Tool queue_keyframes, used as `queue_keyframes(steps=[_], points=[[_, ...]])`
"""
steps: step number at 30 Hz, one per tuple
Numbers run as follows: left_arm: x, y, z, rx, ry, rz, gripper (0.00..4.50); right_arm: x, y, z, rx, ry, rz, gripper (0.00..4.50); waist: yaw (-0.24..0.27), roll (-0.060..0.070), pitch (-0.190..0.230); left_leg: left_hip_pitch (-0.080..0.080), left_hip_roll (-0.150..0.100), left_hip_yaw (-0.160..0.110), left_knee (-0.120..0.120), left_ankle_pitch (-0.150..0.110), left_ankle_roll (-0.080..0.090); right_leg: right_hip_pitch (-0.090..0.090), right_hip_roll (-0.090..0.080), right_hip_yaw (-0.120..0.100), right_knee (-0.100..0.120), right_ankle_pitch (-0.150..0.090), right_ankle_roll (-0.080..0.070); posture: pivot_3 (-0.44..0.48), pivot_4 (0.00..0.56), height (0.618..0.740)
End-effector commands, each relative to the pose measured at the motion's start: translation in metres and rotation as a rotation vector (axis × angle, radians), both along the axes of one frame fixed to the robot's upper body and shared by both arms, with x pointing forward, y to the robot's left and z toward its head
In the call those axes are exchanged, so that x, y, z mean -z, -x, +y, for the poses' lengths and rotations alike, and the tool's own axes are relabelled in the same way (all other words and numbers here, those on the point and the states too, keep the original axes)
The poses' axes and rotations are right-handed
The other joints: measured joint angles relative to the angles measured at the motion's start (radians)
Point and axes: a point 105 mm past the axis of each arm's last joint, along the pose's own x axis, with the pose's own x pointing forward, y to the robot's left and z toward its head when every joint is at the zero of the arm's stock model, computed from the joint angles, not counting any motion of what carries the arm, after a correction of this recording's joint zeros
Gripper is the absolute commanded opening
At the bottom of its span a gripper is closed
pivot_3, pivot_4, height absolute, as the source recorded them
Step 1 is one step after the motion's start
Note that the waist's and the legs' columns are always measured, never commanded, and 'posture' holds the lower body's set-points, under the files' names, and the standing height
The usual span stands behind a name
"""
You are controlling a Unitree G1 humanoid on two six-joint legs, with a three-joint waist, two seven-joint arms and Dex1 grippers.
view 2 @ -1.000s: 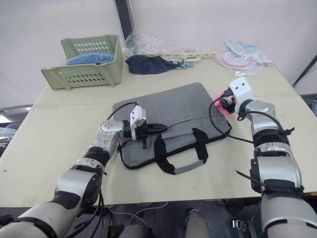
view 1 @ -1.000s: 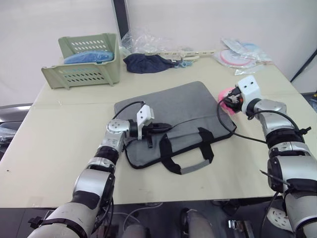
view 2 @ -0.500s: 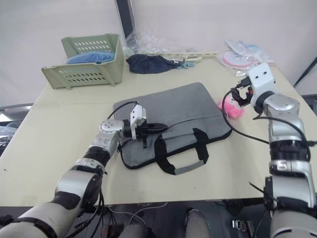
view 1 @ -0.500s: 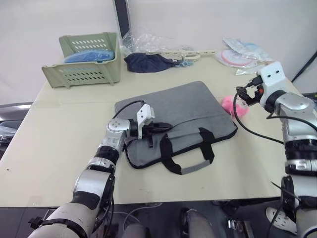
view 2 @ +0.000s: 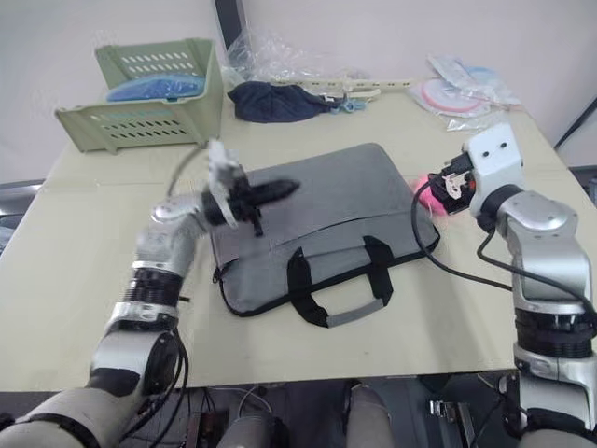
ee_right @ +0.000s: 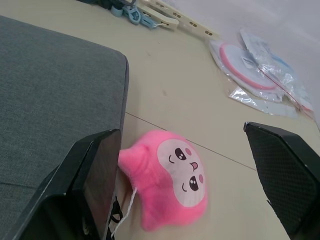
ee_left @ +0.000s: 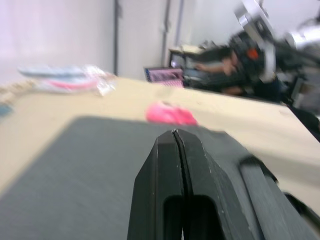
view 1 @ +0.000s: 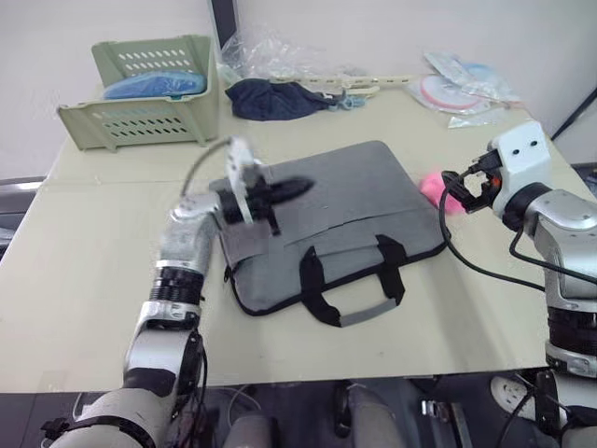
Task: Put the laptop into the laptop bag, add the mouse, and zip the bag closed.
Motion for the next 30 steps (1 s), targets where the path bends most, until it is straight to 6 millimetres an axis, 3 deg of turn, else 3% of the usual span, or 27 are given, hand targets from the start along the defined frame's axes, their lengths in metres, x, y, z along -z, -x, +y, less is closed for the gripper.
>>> queue_keyframes(steps=[1,7,10,16,21,24,30], points=[[-0.046,0.013,0.025,-0.087,0.083,-0.084,0.84,-0.015,0.014,-0.003,0.032,-0.005,-0.062,4.36,0.000,0.000,0.000,0.000,0.000,0.000,0.000,0.000,0.000,0.000,0.000,0.000,0.000,0.000,0.000,0.000,0.150,0.740],[-0.057,0.018,0.068,-0.253,0.083,-0.084,3.25,-0.010,0.021,0.001,0.038,-0.003,-0.046,4.36,0.002,-0.001,0.001,0.001,0.000,0.000,0.000,0.000,0.000,0.000,0.000,0.001,0.001,0.000,0.000,0.000,0.150,0.740],[-0.048,0.023,0.101,-0.357,0.079,-0.025,4.42,-0.003,0.026,0.002,0.042,-0.009,-0.022,4.36,0.000,-0.001,0.001,0.002,0.000,0.001,0.000,0.000,-0.001,0.000,0.000,0.002,0.001,0.000,0.000,0.000,0.150,0.740],[-0.018,0.047,0.157,-0.510,0.055,0.122,4.42,0.011,0.042,0.005,0.039,-0.142,0.068,4.36,-0.004,-0.005,0.003,0.005,0.001,0.005,-0.005,0.001,-0.002,-0.002,0.002,0.003,0.002,-0.001,-0.001,0.000,0.150,0.740],[0.008,0.049,0.174,-0.530,0.076,0.244,4.42,0.020,0.043,-0.002,0.074,-0.332,0.143,4.36,0.009,-0.008,0.005,0.005,0.000,0.006,-0.003,0.002,-0.003,-0.002,0.001,0.005,0.004,-0.001,-0.002,0.000,0.150,0.740],[0.032,0.041,0.173,-0.523,0.105,0.333,4.42,0.032,0.041,-0.005,0.095,-0.474,0.195,4.36,0.005,-0.008,0.005,0.006,0.000,0.007,-0.004,0.002,-0.004,-0.002,0.001,0.005,0.005,-0.001,-0.002,0.000,0.150,0.740],[0.057,0.029,0.161,-0.495,0.142,0.427,4.42,0.048,0.039,-0.014,0.143,-0.607,0.240,4.36,-0.007,-0.008,0.005,0.007,0.000,0.008,-0.005,0.002,-0.005,-0.003,0.002,0.005,0.006,-0.002,-0.003,0.000,0.150,0.740]])
